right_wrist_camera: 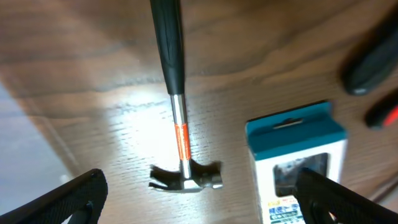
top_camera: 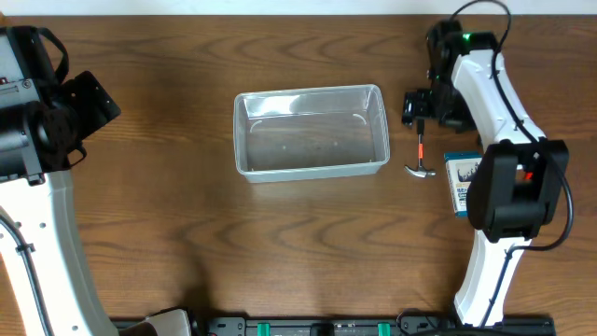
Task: Pack container
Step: 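Move the right gripper to the hammer and grasp its handle, then carry the hammer with the right gripper and drop it into the container, then move the right gripper to the teal boxed tool set and grasp it, then carry the boxed tool set with the right gripper into the container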
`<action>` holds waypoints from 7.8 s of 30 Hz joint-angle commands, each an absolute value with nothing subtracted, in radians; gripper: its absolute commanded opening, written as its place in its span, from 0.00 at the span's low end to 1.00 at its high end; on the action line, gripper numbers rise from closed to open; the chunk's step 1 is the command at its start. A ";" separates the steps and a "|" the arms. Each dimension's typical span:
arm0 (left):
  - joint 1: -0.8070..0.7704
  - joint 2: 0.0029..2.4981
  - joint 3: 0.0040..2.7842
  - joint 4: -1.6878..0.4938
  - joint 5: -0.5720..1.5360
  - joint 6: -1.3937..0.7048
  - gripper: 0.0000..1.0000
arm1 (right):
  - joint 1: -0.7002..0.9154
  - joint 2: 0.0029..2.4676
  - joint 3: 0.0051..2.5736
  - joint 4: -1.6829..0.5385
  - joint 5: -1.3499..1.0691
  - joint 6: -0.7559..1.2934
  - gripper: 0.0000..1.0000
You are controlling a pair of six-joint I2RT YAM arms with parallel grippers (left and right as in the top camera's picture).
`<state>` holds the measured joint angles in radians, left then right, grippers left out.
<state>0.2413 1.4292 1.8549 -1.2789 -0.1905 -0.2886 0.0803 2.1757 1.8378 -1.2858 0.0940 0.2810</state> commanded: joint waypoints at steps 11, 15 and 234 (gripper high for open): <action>0.245 1.432 1.850 -1.283 -0.202 -0.293 0.98 | 0.088 2.166 1.596 -1.158 0.044 0.229 0.99; 0.245 1.432 1.850 -1.284 -0.202 -0.293 0.98 | 0.088 2.166 1.555 -1.106 0.035 0.208 0.99; 0.245 1.431 1.850 -1.332 -0.202 -0.241 0.98 | -0.212 1.974 1.176 -0.860 0.010 -0.142 0.88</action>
